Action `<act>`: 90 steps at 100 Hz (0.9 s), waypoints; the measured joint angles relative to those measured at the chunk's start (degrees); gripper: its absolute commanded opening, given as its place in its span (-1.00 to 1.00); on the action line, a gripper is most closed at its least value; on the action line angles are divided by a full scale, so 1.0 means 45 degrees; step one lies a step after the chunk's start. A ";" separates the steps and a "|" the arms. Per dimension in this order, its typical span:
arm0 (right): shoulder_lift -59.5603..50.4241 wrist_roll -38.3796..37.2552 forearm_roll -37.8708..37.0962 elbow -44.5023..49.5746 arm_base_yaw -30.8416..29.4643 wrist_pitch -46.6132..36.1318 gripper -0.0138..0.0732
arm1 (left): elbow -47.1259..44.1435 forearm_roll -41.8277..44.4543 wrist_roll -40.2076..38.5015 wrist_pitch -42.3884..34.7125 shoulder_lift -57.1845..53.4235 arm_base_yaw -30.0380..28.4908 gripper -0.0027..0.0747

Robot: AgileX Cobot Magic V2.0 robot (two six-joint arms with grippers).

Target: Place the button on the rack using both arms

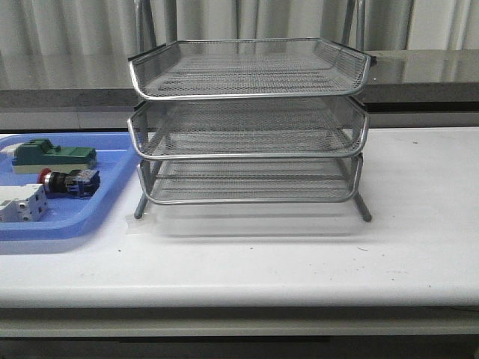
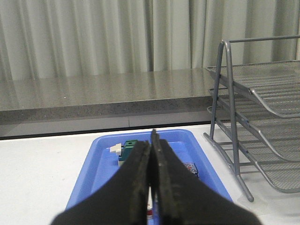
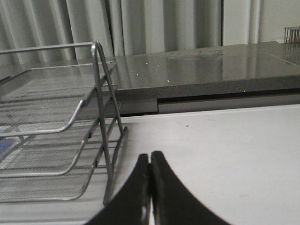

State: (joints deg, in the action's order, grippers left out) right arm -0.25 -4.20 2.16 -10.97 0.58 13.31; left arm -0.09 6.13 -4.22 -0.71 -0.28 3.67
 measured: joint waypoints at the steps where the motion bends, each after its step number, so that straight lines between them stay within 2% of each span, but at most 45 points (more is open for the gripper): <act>1: 0.0056 0.0000 0.0011 -0.0109 0.0000 0.0191 -0.82 | 0.0000 0.0000 0.0000 0.0000 0.0000 0.0000 -0.98; 26: 0.3151 0.0000 0.0228 -0.3796 0.0000 0.4500 -0.82 | 0.0000 0.0000 0.0000 0.0000 0.0000 0.0000 -0.98; 38: 0.4942 0.0000 0.0613 -0.5044 0.0000 0.5571 -0.82 | 0.0000 0.0000 0.0000 0.0000 0.0000 0.0000 -0.98; 70: 0.7977 0.0000 0.4076 -0.5643 0.0000 0.4976 -0.82 | 0.0000 0.0000 0.0000 0.0000 0.0000 0.0000 -0.98; 90: 0.9170 0.0000 0.5458 -0.5643 0.0000 0.4588 -0.82 | 0.0000 0.0000 0.0000 0.0000 0.0000 0.0000 -0.98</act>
State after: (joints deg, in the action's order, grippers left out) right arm 41.01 -4.20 26.72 -36.36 0.58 33.96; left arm -0.09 6.13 -4.22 -0.71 -0.28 3.67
